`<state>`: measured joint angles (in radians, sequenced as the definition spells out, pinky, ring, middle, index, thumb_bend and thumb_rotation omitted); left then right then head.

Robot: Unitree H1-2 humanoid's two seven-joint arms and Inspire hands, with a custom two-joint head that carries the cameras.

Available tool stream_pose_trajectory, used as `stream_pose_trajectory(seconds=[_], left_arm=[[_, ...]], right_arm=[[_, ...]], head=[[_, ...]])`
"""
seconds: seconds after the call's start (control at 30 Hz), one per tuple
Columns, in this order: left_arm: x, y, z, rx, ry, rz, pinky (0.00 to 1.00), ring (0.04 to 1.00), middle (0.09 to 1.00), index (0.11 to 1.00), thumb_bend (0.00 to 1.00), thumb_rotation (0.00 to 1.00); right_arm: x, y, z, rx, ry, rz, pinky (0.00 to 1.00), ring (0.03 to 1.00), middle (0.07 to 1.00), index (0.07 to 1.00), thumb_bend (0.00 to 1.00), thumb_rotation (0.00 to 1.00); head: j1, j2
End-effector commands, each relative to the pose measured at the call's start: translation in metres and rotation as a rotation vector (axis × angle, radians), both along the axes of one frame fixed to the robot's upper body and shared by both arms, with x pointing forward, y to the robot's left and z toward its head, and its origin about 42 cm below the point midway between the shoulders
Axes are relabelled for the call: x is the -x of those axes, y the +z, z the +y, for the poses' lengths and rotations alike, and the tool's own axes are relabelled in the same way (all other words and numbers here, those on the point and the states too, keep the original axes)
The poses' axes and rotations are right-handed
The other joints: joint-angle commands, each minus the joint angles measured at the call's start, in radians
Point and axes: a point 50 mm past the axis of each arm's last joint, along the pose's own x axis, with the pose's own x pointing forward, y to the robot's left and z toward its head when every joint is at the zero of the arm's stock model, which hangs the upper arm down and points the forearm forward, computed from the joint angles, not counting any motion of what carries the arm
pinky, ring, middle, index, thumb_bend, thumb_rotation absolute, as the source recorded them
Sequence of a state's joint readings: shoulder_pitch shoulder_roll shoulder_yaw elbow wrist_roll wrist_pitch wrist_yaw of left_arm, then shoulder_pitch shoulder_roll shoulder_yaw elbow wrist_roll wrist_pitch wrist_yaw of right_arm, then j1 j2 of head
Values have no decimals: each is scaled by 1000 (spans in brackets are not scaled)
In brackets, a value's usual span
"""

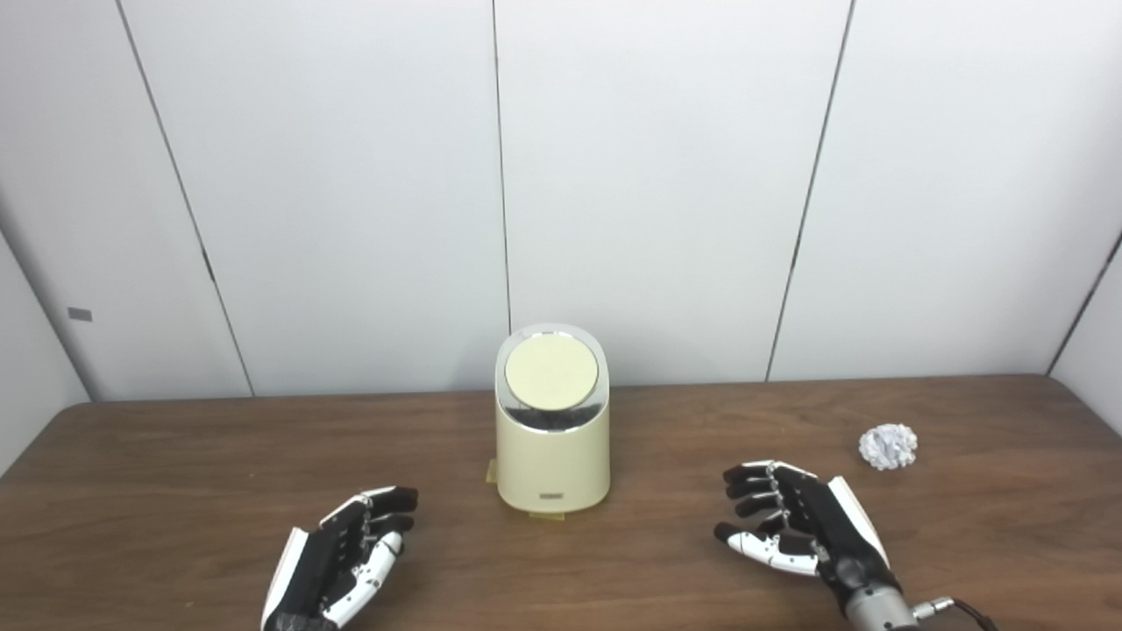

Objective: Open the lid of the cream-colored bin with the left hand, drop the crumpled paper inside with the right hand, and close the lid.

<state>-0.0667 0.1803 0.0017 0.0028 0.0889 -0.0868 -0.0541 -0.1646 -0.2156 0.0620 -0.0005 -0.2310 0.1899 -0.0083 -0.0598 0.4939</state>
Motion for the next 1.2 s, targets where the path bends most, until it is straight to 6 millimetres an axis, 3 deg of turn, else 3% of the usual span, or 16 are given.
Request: stream_pose_trajectory(seconds=[0.0,0.6,0.63,0.67,0.7,0.77,0.83,0.97,1.17], left_arm=[[-1,6,-1,-3,-10,-39,633,716,752,743,190,399],[-4,11,0,-20,-15,-48,633,720,754,748,211,393],[-5,15,1,-42,-15,-64,639,732,763,761,273,416],[-6,18,1,-57,-15,-75,653,748,771,776,406,436],[-7,25,0,-46,-17,-91,658,754,774,780,451,444],[-10,36,-2,-27,-23,-113,732,811,826,844,783,368],[-17,55,-7,-41,-28,-154,762,832,845,868,899,383],[-30,86,-17,-62,-47,-207,819,889,884,906,964,472],[-60,127,-34,-164,-60,-279,822,893,898,923,999,642]], right_arm=[[1,-4,-2,27,11,42,546,613,647,641,359,0],[-1,-4,1,30,13,46,551,614,648,644,360,0],[-1,-4,1,30,13,45,549,613,647,643,361,0],[-1,-4,1,31,13,44,547,612,646,641,362,0],[-2,-4,1,30,12,44,547,612,645,641,362,0],[-2,-4,1,26,11,44,547,611,645,640,360,0],[-1,-5,1,31,10,48,547,611,645,640,359,0],[0,-5,2,14,5,52,550,613,646,642,364,0],[1,-4,3,32,12,48,554,615,646,642,358,0]], head=[[0,1],[0,2],[1,2],[0,2],[-1,1],[-3,0],[-4,0],[-6,5],[-8,8]])
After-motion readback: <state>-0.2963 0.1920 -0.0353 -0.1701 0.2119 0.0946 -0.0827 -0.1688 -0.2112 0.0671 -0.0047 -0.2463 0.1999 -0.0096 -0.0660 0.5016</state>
